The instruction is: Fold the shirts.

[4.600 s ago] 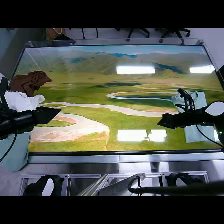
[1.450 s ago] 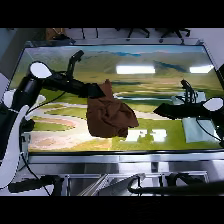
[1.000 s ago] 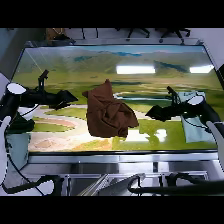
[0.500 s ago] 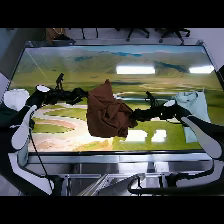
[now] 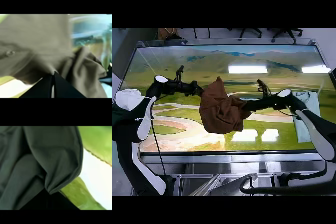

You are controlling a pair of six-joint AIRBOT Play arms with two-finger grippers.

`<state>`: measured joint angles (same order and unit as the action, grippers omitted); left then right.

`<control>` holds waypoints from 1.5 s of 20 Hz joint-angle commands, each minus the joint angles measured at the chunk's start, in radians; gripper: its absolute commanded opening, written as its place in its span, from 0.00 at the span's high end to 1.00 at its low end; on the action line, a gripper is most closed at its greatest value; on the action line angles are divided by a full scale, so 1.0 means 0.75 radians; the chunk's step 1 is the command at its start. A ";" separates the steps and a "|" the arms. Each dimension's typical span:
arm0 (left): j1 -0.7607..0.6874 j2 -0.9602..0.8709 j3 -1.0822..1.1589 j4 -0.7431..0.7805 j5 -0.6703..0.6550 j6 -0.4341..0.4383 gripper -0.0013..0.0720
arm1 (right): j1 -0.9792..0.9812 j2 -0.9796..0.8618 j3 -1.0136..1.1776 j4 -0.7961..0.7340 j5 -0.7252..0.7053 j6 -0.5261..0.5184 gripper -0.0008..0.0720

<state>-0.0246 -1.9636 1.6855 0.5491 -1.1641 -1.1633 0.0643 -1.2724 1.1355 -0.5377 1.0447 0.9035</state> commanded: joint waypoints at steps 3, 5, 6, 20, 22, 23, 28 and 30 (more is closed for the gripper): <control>0.020 0.296 0.297 -0.001 -0.132 -0.065 0.98 | -0.188 0.221 0.326 0.031 0.134 0.060 0.97; 0.060 0.477 0.460 0.002 -0.136 -0.105 0.98 | -0.284 0.305 0.534 0.069 0.160 0.063 0.97; 0.087 0.559 0.536 0.002 -0.133 -0.117 0.98 | -0.330 0.344 0.643 0.081 0.159 0.063 0.97; 0.560 1.638 -0.143 0.114 -0.008 0.021 0.97 | -0.432 0.556 1.087 0.024 0.195 -0.053 0.97; 0.522 1.601 -0.298 0.114 -0.010 0.071 0.97 | -0.430 0.432 1.085 0.041 0.317 -0.017 0.97; 0.481 1.557 -0.358 0.116 -0.008 0.100 0.97 | -0.430 0.360 1.074 0.063 0.378 -0.013 0.97; 0.201 1.171 -0.606 0.120 0.238 0.250 0.97 | -0.345 -0.028 0.828 0.078 0.430 -0.036 0.97; 0.117 0.964 -0.644 0.200 0.407 0.263 0.97 | -0.311 -0.191 0.728 0.044 0.348 -0.055 0.97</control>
<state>0.1543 -1.0664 1.2736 0.6506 -1.0195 -1.0142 -0.2016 -1.2583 1.7782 -0.4885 1.3338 0.8822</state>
